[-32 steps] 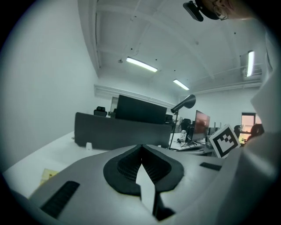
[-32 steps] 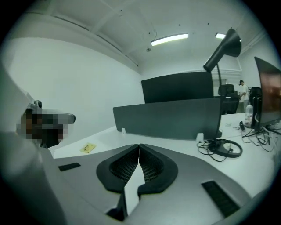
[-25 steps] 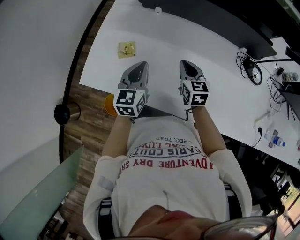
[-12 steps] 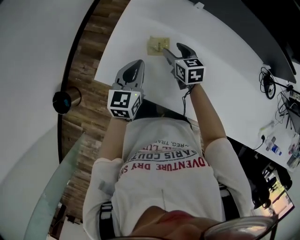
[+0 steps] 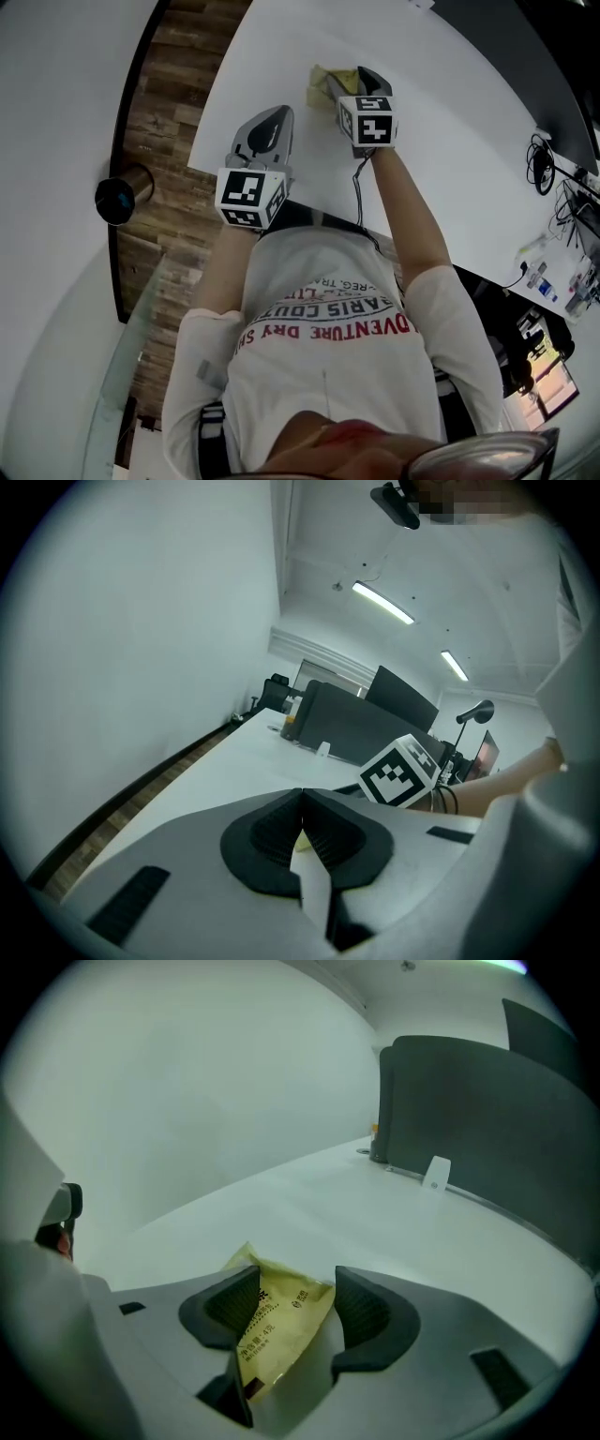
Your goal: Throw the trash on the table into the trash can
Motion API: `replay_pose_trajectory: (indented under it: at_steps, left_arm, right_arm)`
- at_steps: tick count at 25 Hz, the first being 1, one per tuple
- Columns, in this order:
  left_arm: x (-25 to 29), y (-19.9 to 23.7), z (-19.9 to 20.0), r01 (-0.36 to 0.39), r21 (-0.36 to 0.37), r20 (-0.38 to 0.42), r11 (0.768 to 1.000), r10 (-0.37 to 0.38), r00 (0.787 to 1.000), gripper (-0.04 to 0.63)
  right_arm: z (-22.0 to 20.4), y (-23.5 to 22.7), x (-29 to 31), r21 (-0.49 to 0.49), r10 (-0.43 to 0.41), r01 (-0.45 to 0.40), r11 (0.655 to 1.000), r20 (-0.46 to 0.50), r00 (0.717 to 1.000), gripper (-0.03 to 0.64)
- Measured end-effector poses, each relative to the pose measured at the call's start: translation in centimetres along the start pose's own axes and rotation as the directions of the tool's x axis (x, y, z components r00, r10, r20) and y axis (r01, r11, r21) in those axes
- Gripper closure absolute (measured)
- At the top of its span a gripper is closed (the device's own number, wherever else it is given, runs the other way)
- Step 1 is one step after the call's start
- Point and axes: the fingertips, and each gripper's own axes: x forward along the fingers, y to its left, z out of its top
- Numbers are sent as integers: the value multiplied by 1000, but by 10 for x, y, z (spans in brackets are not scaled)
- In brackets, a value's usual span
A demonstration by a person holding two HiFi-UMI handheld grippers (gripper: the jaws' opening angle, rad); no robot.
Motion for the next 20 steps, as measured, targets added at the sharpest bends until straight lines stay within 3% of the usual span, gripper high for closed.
replay_pose_trajectory:
  at_steps: [3,5,6,9,15,20]
  left_arm:
    - [3,-2,-3,7,-24,-5,1000,-7,1000,571]
    - [2,-6,-1,5,-19,1,1000,-5,1000,571]
    - [1,-9,1,3,-14,7,1000,-3,1000,571]
    - [-3,-20,1,-13,-2,18,1000,13,1000,571]
    - [-31,-55,-7,-101,-18,57,995,102,993,571]
    - [-77,-84,-25,-235,-72,119,969,242,963,571]
  right_arm:
    - [-4,2,-3,-17,2,-2,1000,-12,1000,391]
    - [-7,4,-7,-56,21,-23,998,-36,999,538]
    - [-10,6,-10,-85,34,-37,996,-47,998,579]
    - [-17,13,-17,-122,65,-71,990,-50,997,592]
    - [-21,24,-60,-66,206,-204,977,36,978,594]
    - [-15,46,-111,-119,335,-324,939,93,938,594]
